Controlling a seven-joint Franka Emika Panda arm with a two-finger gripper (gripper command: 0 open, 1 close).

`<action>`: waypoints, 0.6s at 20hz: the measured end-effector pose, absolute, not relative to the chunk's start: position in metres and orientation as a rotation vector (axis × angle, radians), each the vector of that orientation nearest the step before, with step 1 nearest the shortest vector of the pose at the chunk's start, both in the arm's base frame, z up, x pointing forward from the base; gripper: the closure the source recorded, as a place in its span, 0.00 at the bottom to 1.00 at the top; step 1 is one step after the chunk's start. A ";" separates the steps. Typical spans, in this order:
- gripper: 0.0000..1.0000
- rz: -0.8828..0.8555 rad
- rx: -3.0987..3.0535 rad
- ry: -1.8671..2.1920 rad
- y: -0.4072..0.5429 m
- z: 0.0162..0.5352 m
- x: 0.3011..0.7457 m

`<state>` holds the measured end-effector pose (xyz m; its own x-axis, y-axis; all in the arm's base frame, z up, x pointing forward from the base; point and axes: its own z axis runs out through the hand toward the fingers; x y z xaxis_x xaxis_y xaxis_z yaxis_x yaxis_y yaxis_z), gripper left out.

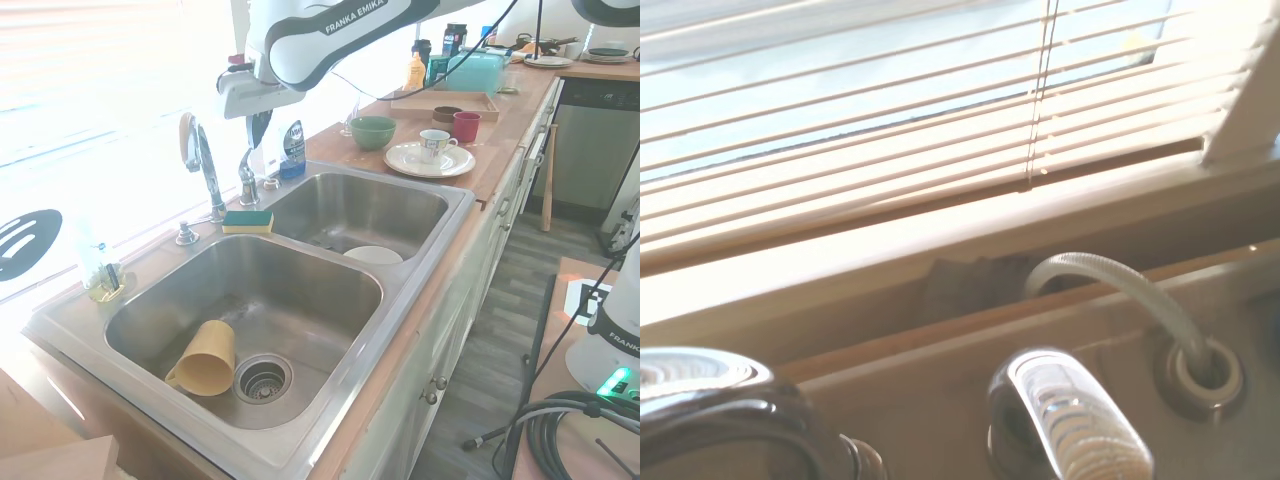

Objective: Turn off the faucet

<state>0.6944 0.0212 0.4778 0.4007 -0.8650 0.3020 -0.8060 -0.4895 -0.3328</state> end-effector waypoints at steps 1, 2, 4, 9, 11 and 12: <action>1.00 -0.674 -2.506 1.519 0.016 0.480 0.698; 1.00 -0.677 -2.501 1.528 0.012 0.480 0.701; 1.00 -0.674 -2.495 1.546 0.004 0.475 0.708; 1.00 -0.658 -2.493 1.563 -0.004 0.457 0.718; 1.00 -0.656 -2.492 1.563 -0.004 0.457 0.718; 1.00 -0.655 -2.492 1.563 -0.004 0.457 0.718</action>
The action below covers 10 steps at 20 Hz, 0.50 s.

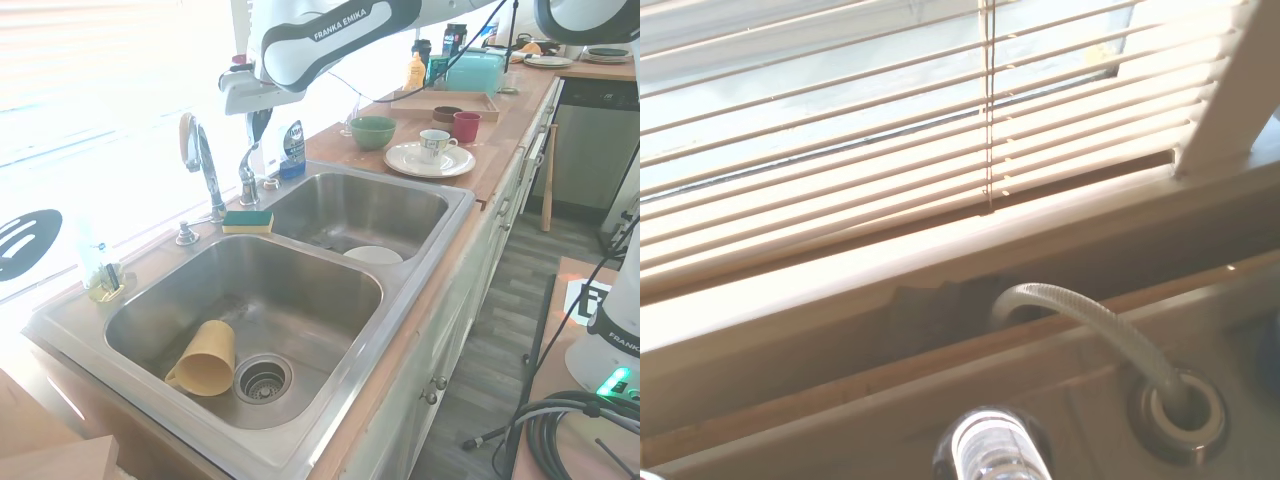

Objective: Turn off the faucet

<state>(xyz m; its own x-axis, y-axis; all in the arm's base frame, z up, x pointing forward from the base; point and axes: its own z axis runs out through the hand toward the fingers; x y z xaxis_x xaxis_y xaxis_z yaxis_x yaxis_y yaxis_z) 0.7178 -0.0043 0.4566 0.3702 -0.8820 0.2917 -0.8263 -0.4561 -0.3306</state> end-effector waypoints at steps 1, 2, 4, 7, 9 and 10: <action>1.00 -0.655 -2.491 1.561 -0.004 0.457 0.718; 1.00 -0.654 -2.491 1.560 -0.004 0.457 0.718; 1.00 -0.654 -2.493 1.557 -0.004 0.457 0.718; 1.00 -0.653 -2.497 1.547 -0.001 0.457 0.718; 1.00 -0.642 -2.500 1.539 0.002 0.456 0.718; 1.00 -0.634 -2.502 1.537 0.003 0.455 0.717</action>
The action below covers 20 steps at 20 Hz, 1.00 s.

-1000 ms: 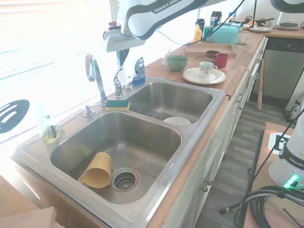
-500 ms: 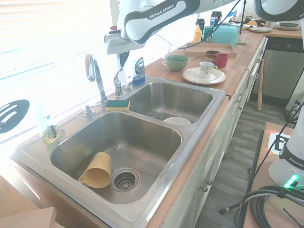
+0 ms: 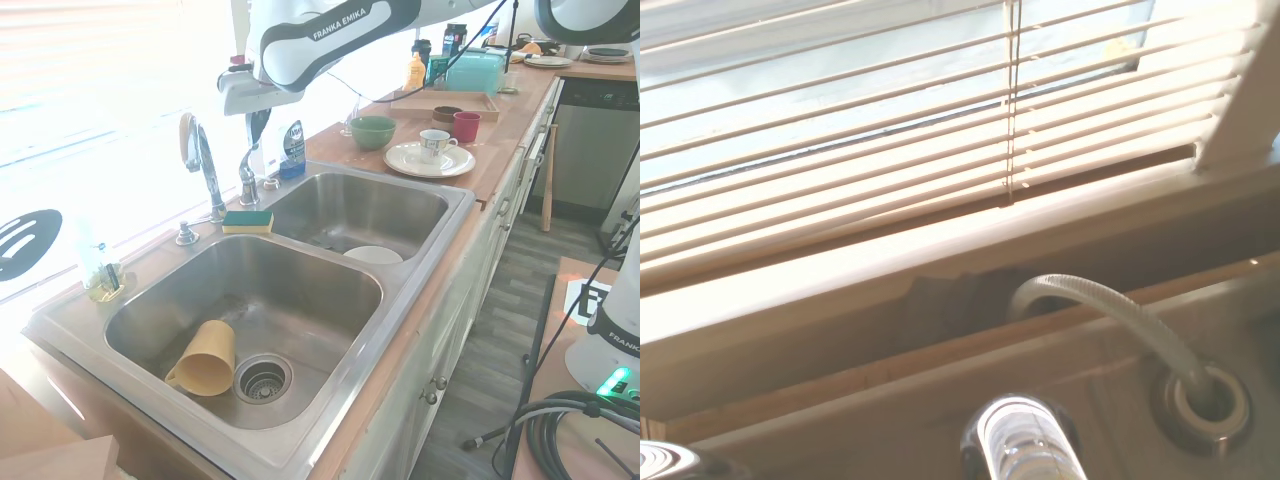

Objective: Turn off the faucet

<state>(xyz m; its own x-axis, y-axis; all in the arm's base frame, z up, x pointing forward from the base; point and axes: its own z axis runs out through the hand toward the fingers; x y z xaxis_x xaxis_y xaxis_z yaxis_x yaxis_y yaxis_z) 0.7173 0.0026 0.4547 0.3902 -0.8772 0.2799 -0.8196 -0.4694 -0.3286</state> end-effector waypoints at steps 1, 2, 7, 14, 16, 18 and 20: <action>1.00 -0.625 -2.507 1.538 0.004 0.454 0.717; 1.00 -0.620 -2.510 1.538 0.004 0.452 0.717; 1.00 -0.583 -2.529 1.545 0.006 0.437 0.713; 1.00 -0.564 -2.542 1.544 0.004 0.426 0.708; 1.00 -0.570 -2.539 1.540 0.003 0.425 0.706; 1.00 -0.573 -2.536 1.540 0.002 0.425 0.706; 1.00 -0.572 -2.536 1.541 0.002 0.426 0.705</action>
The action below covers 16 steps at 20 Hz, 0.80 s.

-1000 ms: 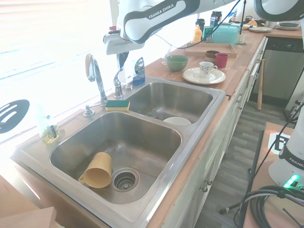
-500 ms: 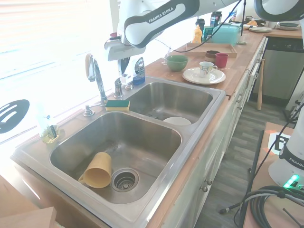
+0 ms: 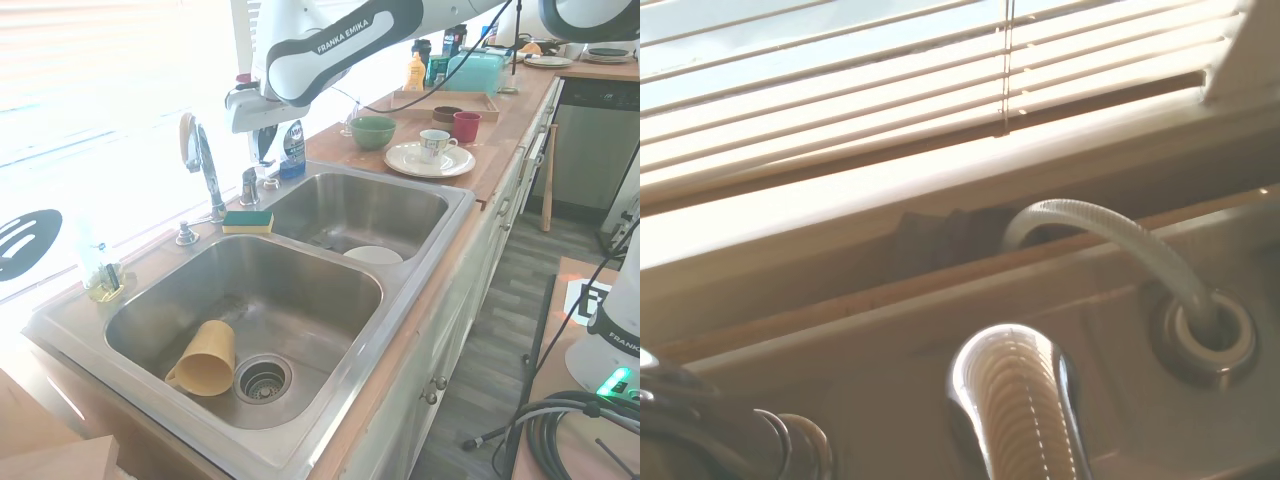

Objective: Turn off the faucet

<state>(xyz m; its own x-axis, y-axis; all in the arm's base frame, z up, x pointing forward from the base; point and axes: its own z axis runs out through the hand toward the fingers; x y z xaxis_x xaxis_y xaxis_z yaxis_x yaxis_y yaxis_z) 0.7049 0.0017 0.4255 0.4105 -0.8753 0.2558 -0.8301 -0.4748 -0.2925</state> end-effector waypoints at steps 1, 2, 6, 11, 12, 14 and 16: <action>1.00 -0.570 -2.536 1.542 0.001 0.426 0.703; 1.00 -0.569 -2.536 1.543 0.001 0.427 0.701; 1.00 -0.544 -2.544 1.549 0.001 0.434 0.680; 1.00 -0.435 -2.587 1.562 0.007 0.426 0.627; 1.00 -0.392 -2.596 1.568 0.009 0.421 0.616; 1.00 -0.297 -2.624 1.567 0.011 0.410 0.594; 1.00 -0.246 -2.642 1.574 0.011 0.399 0.575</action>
<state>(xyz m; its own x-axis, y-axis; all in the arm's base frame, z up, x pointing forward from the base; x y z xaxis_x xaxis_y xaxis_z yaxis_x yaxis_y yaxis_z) 0.5755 0.0112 0.3991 0.4670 -0.8777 0.1075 -0.8687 -0.4780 -0.1298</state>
